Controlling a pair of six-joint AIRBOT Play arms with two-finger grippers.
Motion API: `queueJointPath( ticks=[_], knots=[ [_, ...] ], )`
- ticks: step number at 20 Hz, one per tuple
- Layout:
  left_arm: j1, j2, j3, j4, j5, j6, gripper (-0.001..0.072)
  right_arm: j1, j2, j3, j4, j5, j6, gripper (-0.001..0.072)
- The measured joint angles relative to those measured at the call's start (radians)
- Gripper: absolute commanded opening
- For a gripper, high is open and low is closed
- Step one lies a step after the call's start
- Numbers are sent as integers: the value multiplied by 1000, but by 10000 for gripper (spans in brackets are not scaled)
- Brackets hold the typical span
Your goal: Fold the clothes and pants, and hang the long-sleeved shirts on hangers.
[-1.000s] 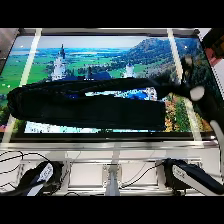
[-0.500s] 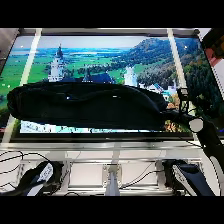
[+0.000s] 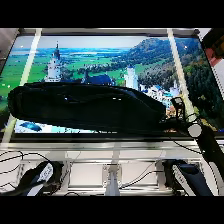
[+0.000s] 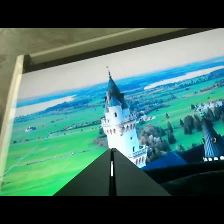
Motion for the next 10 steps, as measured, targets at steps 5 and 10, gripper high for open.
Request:
queueJointPath(
  ticks=[5, 10],
  knots=[
    [0, 0, 0, 0, 0, 0, 38, -50, -22, 74, -66, -227, 213, 381],
    [0, 0, 0, 0, 0, 0, 38, -254, -138, 102, -13, -248, 335, 301]
  ],
)
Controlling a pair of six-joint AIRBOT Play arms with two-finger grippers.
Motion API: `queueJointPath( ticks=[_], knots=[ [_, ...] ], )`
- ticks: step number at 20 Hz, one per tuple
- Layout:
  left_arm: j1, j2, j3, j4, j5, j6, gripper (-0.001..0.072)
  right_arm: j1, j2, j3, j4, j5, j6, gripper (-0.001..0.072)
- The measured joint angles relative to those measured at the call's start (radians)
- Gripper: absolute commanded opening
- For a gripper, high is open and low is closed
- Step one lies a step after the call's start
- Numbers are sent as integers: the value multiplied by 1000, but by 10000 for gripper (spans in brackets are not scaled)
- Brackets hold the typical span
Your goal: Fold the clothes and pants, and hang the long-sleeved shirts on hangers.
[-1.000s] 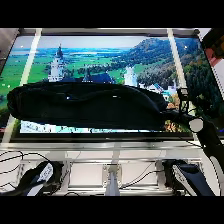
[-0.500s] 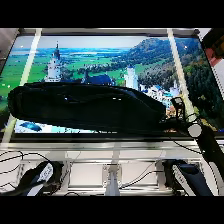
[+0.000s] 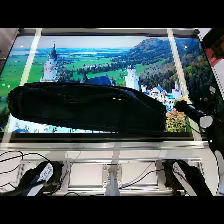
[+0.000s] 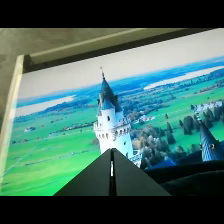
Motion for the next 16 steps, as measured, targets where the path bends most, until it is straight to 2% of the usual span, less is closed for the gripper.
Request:
queueJointPath(
  ticks=[2, 3, 6, 10, 12, 16],
  knots=[
    [0, 0, 0, 0, 0, 0, 38, -66, -64, 6, 75, 43, -7, 295],
    [0, 0, 0, 0, 0, 0, 38, -88, -98, 12, 120, 79, -32, 268],
    [0, 0, 0, 0, 0, 0, 38, -124, -185, 52, 248, 230, -145, 267],
    [0, 0, 0, 0, 0, 0, 38, -140, -263, 135, 332, 464, -288, 265],
    [0, 0, 0, 0, 0, 0, 38, -143, -291, 174, 352, 504, -325, 208],
    [0, 0, 0, 0, 0, 0, 38, -145, -377, 250, 405, 540, -356, 215]
  ],
)
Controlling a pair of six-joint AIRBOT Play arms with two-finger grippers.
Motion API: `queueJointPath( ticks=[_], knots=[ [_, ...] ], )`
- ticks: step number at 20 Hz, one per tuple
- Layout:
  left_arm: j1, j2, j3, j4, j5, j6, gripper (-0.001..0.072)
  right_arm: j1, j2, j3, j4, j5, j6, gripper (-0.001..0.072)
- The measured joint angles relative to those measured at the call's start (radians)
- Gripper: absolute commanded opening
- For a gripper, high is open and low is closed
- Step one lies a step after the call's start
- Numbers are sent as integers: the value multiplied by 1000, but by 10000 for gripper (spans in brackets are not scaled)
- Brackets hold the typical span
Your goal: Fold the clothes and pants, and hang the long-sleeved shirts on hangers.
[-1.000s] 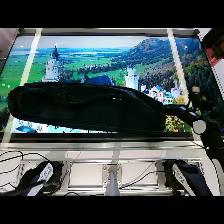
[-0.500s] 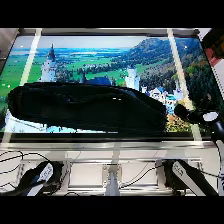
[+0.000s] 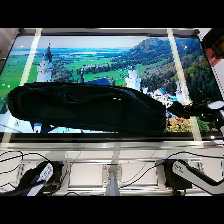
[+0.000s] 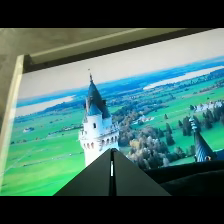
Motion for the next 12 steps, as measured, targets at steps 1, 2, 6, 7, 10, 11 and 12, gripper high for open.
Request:
queueJointPath(
  ticks=[1, 2, 6, 7, 10, 11, 12],
  knots=[
    [0, 0, 0, 0, 0, 0, 38, 0, -24, 20, 22, 12, -6, 238],
    [0, 0, 0, 0, 0, 0, 38, 0, -49, 43, 45, 27, -20, 369],
    [0, 0, 0, 0, 0, 0, 38, 2, -110, 117, 80, 83, -91, 481],
    [0, 0, 0, 0, 0, 0, 38, 3, -118, 128, 84, 84, -102, 481],
    [0, 0, 0, 0, 0, 0, 38, 21, -129, 145, 63, 87, -123, 481],
    [0, 0, 0, 0, 0, 0, 38, 37, -132, 148, 40, 87, -127, 480],
    [0, 0, 0, 0, 0, 0, 38, 55, -134, 150, 15, 89, -130, 481]
  ],
)
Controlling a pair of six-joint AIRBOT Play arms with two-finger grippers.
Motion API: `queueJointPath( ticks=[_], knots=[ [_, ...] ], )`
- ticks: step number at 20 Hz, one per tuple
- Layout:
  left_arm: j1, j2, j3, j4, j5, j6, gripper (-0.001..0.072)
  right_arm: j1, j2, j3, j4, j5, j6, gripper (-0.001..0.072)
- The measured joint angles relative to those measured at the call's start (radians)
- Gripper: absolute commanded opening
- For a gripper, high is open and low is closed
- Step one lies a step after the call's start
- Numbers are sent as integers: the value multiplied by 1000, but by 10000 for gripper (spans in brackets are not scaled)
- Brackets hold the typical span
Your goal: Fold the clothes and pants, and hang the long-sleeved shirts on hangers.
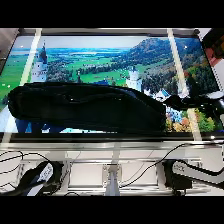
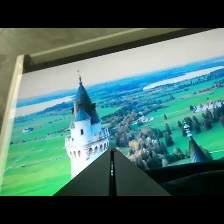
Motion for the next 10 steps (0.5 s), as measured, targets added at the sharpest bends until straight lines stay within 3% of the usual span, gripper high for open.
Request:
queueJointPath(
  ticks=[4, 5, 6, 8, 10],
  knots=[
    [0, 0, 0, 0, 0, 0, 38, 86, -23, 5, -69, -40, -4, 478],
    [0, 0, 0, 0, 0, 0, 38, 107, -35, 6, -83, -53, -3, 447],
    [0, 0, 0, 0, 0, 0, 38, 124, -49, 7, -104, -66, 5, 362],
    [0, 0, 0, 0, 0, 0, 38, 145, -69, 8, -126, -99, 17, 42],
    [0, 0, 0, 0, 0, 0, 38, 157, -77, 21, -137, -135, 23, 27]
  ],
)
